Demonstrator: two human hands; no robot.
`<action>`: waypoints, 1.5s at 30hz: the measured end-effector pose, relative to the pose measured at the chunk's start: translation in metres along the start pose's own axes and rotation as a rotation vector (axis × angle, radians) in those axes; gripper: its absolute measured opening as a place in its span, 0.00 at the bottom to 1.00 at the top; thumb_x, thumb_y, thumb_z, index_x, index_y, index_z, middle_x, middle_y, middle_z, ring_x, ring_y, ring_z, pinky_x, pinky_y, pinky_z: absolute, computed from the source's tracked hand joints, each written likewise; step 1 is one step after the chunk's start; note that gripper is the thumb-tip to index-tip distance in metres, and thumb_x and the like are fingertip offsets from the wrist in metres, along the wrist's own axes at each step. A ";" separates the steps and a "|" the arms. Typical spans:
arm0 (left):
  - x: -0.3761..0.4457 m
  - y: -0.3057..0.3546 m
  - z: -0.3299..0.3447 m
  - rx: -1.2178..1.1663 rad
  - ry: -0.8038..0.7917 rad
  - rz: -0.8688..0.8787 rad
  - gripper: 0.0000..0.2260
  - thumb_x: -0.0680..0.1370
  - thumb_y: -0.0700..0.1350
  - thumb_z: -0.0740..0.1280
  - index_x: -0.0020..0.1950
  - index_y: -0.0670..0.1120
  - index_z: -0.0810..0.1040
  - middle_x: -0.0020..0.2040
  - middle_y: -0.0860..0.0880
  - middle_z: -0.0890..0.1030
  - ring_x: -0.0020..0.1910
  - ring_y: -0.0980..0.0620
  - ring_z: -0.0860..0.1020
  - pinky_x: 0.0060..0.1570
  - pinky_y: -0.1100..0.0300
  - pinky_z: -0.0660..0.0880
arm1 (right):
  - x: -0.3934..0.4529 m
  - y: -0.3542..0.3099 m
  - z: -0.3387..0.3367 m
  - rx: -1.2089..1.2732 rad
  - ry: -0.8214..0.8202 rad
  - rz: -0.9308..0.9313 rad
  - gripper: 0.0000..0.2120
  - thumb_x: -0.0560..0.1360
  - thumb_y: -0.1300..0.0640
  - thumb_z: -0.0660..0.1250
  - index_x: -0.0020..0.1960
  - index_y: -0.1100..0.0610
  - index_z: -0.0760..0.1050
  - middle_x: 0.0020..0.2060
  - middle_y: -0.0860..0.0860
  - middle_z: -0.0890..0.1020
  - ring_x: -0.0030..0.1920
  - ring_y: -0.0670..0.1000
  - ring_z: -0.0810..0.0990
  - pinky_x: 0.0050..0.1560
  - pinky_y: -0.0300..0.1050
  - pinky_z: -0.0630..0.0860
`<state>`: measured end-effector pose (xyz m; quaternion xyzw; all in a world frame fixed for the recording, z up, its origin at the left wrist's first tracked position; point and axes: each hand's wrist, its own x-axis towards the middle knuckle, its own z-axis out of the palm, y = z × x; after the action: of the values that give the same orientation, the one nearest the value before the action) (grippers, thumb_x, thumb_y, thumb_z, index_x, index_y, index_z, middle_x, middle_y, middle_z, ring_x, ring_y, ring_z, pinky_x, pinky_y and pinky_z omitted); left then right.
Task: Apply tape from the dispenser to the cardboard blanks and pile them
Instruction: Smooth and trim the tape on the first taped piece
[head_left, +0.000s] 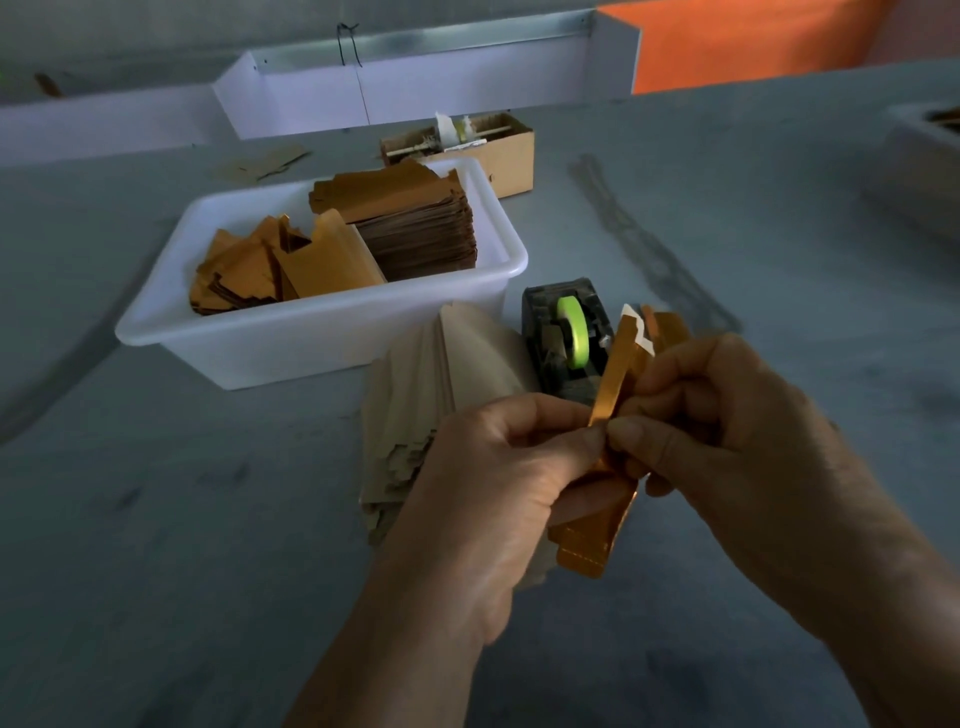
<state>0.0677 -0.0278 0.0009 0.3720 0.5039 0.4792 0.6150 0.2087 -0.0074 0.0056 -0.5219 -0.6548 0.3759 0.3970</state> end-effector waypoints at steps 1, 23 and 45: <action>0.000 0.001 -0.001 0.004 -0.011 -0.007 0.05 0.76 0.36 0.67 0.47 0.40 0.82 0.43 0.43 0.85 0.43 0.47 0.85 0.44 0.58 0.82 | 0.000 0.000 0.000 -0.009 0.006 0.003 0.11 0.67 0.56 0.72 0.43 0.48 0.70 0.34 0.44 0.83 0.32 0.44 0.81 0.31 0.38 0.74; -0.010 -0.015 0.017 0.177 0.355 0.432 0.07 0.76 0.41 0.68 0.40 0.49 0.82 0.35 0.51 0.84 0.36 0.53 0.84 0.38 0.58 0.80 | -0.005 -0.022 0.003 -0.498 0.220 -0.019 0.24 0.56 0.31 0.65 0.40 0.46 0.65 0.27 0.42 0.74 0.29 0.43 0.75 0.30 0.42 0.74; 0.007 0.011 -0.022 1.218 0.716 0.428 0.19 0.75 0.63 0.59 0.55 0.50 0.74 0.46 0.54 0.72 0.46 0.57 0.68 0.40 0.65 0.66 | 0.038 0.022 -0.035 -0.040 0.289 0.070 0.16 0.72 0.56 0.67 0.46 0.32 0.77 0.35 0.42 0.83 0.31 0.47 0.82 0.27 0.41 0.77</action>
<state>0.0446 -0.0188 0.0044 0.5585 0.7669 0.3159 -0.0097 0.2434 0.0367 0.0047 -0.6008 -0.5797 0.2972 0.4633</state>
